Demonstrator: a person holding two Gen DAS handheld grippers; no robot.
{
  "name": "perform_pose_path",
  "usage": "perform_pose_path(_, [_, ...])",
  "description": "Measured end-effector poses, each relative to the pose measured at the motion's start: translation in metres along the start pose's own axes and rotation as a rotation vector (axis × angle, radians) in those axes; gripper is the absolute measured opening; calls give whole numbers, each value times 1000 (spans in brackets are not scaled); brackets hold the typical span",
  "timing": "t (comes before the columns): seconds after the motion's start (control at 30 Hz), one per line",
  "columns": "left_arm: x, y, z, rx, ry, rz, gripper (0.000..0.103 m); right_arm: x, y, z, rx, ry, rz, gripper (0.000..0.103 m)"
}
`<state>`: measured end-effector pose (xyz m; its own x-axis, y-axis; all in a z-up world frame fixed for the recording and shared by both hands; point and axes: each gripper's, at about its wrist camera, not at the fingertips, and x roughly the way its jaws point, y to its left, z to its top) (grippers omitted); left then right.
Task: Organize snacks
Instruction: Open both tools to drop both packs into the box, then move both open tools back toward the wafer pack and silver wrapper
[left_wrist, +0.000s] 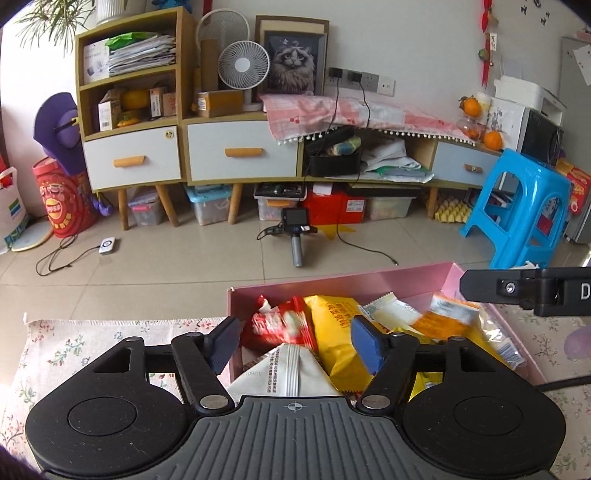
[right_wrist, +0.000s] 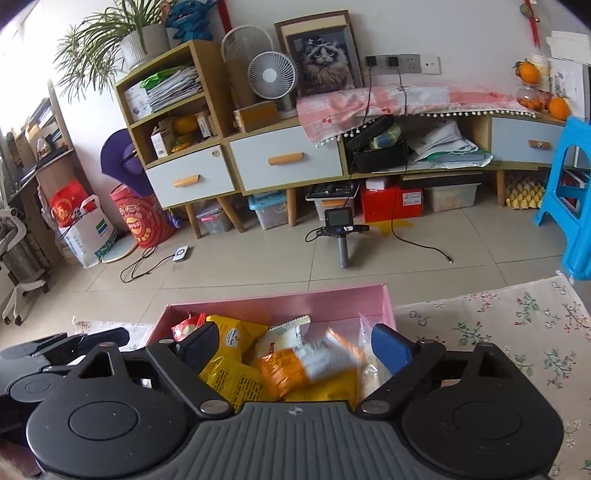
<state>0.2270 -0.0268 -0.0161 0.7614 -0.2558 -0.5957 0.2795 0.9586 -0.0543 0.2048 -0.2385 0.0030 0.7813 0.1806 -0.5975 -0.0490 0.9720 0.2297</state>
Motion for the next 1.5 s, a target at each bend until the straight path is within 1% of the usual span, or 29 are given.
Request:
perform_pose_path(0.33, [-36, -6, -1, -8, -15, -22, 73, -35, -2, 0, -4, -17, -11, 83])
perform_pose_path(0.5, [-58, -8, -10, -16, -14, -28, 74, -57, 1, -2, -3, -29, -5, 84])
perform_pose_path(0.63, [-76, -11, -19, -14, -15, -16, 78, -75, 6, -8, -21, -34, -1, 85])
perform_pose_path(0.93, [-122, -12, -38, -8, -23, -9, 85, -105, 16, -28, -54, -30, 20, 87])
perform_pose_path(1.17, [-149, -8, -53, -40, -12, -19, 91, -125, 21, -47, -47, -25, 35, 88])
perform_pose_path(1.23, [-155, -6, -59, -57, -9, -26, 93, -130, 22, -52, -42, -21, 44, 89])
perform_pose_path(1.37, [-161, -2, -71, -75, 8, -35, 94, -136, 23, -65, -38, -19, 51, 92])
perform_pose_path(1.5, [-161, -1, -85, -51, 17, -25, 96, -135, 20, -81, -28, -8, 63, 92])
